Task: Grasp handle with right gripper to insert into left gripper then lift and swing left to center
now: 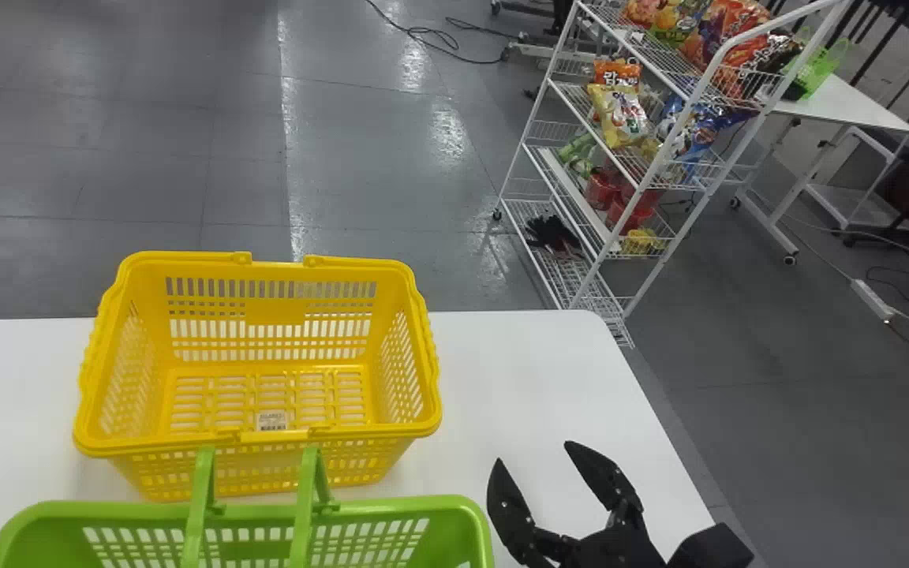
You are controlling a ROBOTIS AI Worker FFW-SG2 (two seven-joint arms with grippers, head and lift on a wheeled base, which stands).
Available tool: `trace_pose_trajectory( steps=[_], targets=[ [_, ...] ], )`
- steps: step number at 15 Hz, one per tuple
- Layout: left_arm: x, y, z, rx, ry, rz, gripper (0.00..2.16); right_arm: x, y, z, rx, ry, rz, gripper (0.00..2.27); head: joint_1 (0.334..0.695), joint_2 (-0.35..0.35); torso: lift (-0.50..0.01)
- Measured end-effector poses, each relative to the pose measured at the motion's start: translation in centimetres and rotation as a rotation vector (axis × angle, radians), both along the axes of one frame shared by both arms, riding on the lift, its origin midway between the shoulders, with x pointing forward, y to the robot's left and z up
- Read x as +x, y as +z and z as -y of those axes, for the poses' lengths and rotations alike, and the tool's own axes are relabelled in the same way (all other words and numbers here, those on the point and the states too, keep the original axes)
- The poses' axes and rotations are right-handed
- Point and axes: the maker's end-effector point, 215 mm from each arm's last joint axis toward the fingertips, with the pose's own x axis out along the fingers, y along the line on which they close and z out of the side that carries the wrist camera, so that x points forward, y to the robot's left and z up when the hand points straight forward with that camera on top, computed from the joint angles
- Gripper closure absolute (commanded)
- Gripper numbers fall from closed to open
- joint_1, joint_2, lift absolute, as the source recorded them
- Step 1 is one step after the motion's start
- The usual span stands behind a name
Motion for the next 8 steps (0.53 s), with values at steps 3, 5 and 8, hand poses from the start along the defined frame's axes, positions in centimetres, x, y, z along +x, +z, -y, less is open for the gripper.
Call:
trace_pose_trajectory(
  steps=[3, 5, 8],
  targets=[
    [0.22, 0.07, -0.07, -0.001, 0.002, 0.003, 1.94, 0.0, 0.01, 0.07, -0.001, -0.001, 0.0, 0.1, 0.695, -0.35, -0.093],
    [0.35, 0.07, -0.15, 0.0, 0.005, 0.004, 1.94, -0.02, -0.05, 0.12, -0.001, -0.002, -0.001, 0.1, 0.695, -0.35, -0.093],
    [0.5, 0.04, -0.25, 0.002, 0.011, 0.005, 1.94, -0.02, -0.06, 0.13, -0.001, -0.002, -0.001, 0.1, 0.695, -0.35, -0.093]
  ],
)
